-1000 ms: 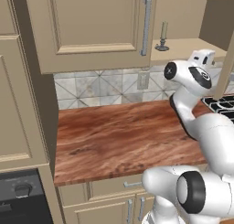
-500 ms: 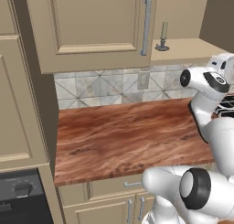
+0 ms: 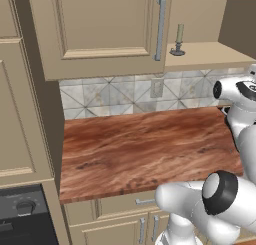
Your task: Get the candle and the liquor from the cabinet and move them to the dining counter.
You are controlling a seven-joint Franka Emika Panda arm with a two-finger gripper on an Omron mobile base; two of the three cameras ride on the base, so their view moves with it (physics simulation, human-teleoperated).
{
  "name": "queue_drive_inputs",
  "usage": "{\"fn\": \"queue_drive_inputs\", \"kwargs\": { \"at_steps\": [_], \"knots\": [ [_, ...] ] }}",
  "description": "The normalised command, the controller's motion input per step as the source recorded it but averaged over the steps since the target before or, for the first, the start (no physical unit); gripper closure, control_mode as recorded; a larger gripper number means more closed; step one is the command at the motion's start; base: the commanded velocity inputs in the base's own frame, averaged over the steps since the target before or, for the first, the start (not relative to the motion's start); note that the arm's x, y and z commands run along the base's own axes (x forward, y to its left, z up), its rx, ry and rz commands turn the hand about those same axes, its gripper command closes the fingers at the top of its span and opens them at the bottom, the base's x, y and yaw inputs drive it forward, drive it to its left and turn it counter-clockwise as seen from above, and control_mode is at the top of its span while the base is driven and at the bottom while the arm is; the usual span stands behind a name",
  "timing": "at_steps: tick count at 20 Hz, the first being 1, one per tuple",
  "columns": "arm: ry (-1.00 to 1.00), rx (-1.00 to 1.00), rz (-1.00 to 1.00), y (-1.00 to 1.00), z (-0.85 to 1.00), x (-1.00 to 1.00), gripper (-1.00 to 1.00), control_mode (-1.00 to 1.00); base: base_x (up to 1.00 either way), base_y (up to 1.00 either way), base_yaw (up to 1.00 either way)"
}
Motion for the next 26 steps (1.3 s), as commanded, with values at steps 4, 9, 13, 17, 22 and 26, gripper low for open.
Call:
{"fn": "queue_drive_inputs", "kwargs": {
  "at_steps": [4, 9, 13, 17, 22, 26],
  "knots": [
    [0.0, -0.08, -0.15, -0.61, 0.0, -0.09, -1.0, -1.0, 0.0, 0.0, 0.0],
    [-0.06, -0.04, -0.04, 0.04, 0.0, -0.08, -1.0, -1.0, 0.0, 0.0, 0.0],
    [-0.12, 0.0, 0.12, 0.98, -0.15, 0.0, -1.0, -1.0, 0.0, 0.0, 0.0],
    [-0.21, 0.0, 0.23, 1.0, -0.29, 0.0, -1.0, -1.0, 0.0, 0.0, 0.0],
    [-0.31, 0.0, 0.25, 1.0, -0.23, 0.0, -1.0, -1.0, 0.0, 0.0, 0.0],
    [-0.37, 0.14, 0.26, 0.91, -0.02, 0.0, -1.0, -1.0, 0.0, 0.0, 0.0]
  ]
}}
